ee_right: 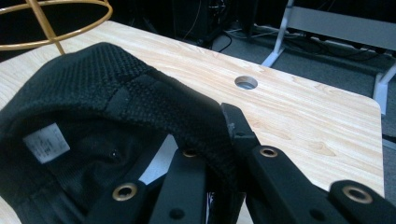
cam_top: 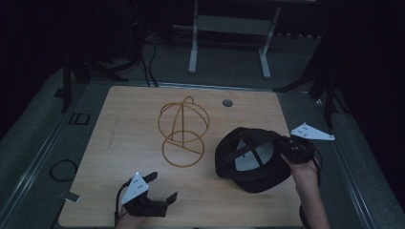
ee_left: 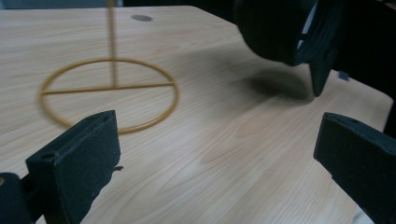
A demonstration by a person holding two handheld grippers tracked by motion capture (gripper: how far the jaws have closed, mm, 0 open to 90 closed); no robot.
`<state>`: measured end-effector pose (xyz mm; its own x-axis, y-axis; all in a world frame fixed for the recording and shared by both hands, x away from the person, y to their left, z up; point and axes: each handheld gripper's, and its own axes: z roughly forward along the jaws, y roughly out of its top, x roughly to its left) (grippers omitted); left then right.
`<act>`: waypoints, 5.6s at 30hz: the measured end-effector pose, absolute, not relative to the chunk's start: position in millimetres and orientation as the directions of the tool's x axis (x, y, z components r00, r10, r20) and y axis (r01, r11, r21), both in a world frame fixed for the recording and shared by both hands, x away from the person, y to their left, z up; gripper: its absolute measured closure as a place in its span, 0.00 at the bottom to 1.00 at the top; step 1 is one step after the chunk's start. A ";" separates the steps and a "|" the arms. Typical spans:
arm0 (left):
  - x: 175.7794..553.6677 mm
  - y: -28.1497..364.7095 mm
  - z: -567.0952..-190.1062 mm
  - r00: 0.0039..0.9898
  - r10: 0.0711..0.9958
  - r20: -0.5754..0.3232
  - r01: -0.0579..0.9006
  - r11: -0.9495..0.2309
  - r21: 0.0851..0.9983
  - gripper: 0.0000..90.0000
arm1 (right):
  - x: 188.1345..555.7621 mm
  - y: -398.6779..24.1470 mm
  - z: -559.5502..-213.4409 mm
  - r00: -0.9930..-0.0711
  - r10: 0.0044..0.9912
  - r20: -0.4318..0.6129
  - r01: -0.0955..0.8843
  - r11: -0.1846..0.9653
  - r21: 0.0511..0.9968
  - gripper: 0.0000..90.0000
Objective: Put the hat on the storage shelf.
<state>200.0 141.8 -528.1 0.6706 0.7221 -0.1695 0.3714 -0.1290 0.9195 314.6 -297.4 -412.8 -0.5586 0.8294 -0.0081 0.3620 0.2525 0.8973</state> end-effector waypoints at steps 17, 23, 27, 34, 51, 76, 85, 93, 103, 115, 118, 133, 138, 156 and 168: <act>227.3 71.8 -503.2 0.768 0.626 -0.136 0.326 -0.200 0.924 0.08 | 292.7 -290.6 -409.7 -0.589 0.807 -0.035 0.310 0.266 0.913 0.97; 236.1 53.7 -497.4 0.772 0.624 -0.122 0.297 -0.184 0.937 0.11 | 289.5 -287.0 -407.3 -0.604 0.796 -0.033 0.293 0.260 0.920 0.97; 242.4 42.3 -497.4 0.790 0.594 -0.151 0.309 -0.173 0.935 0.13 | 287.3 -285.7 -404.1 -0.620 0.784 -0.033 0.279 0.259 0.925 0.97; 250.2 38.9 -497.0 0.777 0.598 -0.195 0.334 -0.130 0.934 0.15 | 282.2 -285.8 -399.8 -0.653 0.757 -0.007 0.265 0.238 0.934 0.97; 256.9 46.5 -483.4 0.708 0.682 -0.183 0.300 -0.056 0.952 0.83 | 264.1 -284.9 -407.6 -0.694 0.720 -0.015 0.251 0.262 0.932 0.97; 246.5 27.5 -428.1 0.729 0.682 0.067 0.098 -0.202 0.975 0.98 | 226.1 -303.2 -456.3 -0.740 0.666 0.088 0.370 0.295 0.881 0.70; 237.4 23.3 -419.0 0.736 0.667 0.118 0.034 -0.210 0.977 0.98 | 201.7 -308.4 -464.4 -0.800 0.592 0.097 0.356 0.339 0.871 0.54; 231.5 22.1 -415.5 0.765 0.626 0.150 -0.016 -0.215 0.976 0.98 | 183.1 -331.4 -460.5 -0.819 0.570 0.074 0.324 0.351 0.879 0.43; 233.7 41.3 -416.0 0.808 0.573 0.140 -0.038 -0.187 0.982 0.98 | 190.6 -362.7 -422.3 -0.850 0.525 0.042 0.235 0.306 0.923 0.47; 226.9 52.9 -398.5 0.907 0.373 0.196 -0.152 -0.143 0.978 0.98 | 206.2 -303.7 -391.8 -0.906 0.401 -0.134 0.049 0.415 0.908 0.49; 229.0 54.8 -395.3 0.927 0.332 0.176 -0.143 -0.120 0.982 0.98 | 200.9 -274.8 -391.5 -0.909 0.341 -0.239 -0.048 0.486 0.873 0.50; 236.6 53.8 -393.3 0.923 0.357 0.143 -0.108 -0.115 0.987 0.98 | 202.2 -255.9 -392.2 -0.929 0.287 -0.233 -0.085 0.447 0.890 0.98; 242.4 53.8 -398.7 0.926 0.356 0.124 -0.077 -0.145 0.986 0.98 | 204.5 -263.7 -392.3 -0.938 0.304 -0.168 -0.037 0.394 0.918 0.98; 241.0 53.2 -398.5 0.875 0.466 0.133 -0.017 -0.245 0.969 0.71 | 215.7 -282.3 -379.0 -0.904 0.420 -0.077 0.064 0.313 0.947 0.99; 240.9 78.1 -407.8 0.837 0.537 0.107 0.045 -0.262 0.964 0.67 | 228.3 -301.9 -361.7 -0.782 0.618 -0.080 0.102 0.254 0.962 0.99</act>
